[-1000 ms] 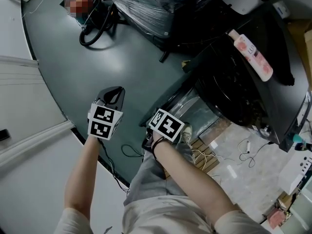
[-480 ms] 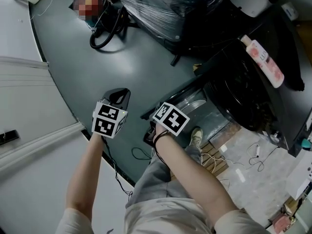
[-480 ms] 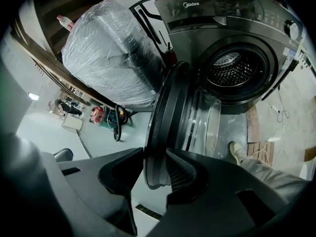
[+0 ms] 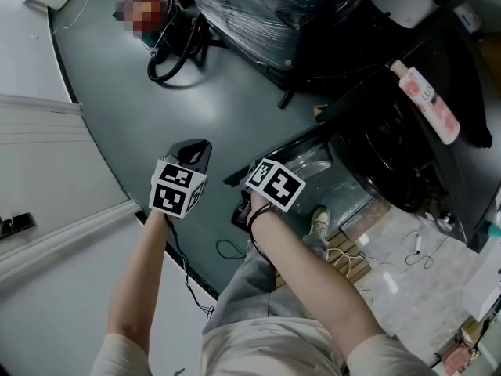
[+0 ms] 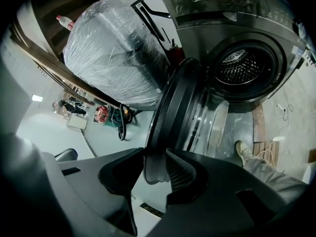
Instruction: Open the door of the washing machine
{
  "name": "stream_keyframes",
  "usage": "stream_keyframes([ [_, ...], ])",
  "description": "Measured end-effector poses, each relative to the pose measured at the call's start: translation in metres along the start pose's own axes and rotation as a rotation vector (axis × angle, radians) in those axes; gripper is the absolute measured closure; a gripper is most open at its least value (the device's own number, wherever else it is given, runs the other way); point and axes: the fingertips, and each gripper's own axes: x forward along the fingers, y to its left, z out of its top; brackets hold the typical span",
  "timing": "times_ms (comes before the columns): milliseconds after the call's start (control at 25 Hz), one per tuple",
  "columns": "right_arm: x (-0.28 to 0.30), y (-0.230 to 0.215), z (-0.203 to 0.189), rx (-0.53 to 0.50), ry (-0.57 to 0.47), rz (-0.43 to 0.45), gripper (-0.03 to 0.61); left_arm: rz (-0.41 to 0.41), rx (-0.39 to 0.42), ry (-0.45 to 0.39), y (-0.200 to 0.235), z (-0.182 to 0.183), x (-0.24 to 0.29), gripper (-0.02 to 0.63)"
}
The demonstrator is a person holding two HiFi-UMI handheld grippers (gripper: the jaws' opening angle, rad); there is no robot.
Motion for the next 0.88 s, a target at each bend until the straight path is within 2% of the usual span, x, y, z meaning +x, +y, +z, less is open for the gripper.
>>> stream_keyframes([
  [120,0.000,0.003,0.001,-0.014,0.015,0.020,0.413,0.003,0.013,-0.001,-0.001,0.002,-0.002,0.586],
  [200,0.000,0.002,0.002,-0.025,0.016,0.039,0.380,0.004,0.012,-0.004,-0.003,0.005,-0.003,0.586],
  [440,-0.014,-0.014,0.010,-0.049,0.008,0.029,0.370,0.017,0.016,-0.004,-0.011,0.012,-0.013,0.586],
  [600,-0.033,-0.015,0.015,-0.064,0.012,0.069,0.370,0.025,0.006,-0.025,-0.020,0.025,-0.025,0.586],
  [880,-0.086,-0.015,0.031,-0.158,-0.010,0.141,0.368,0.027,-0.017,-0.089,-0.049,0.053,-0.058,0.586],
])
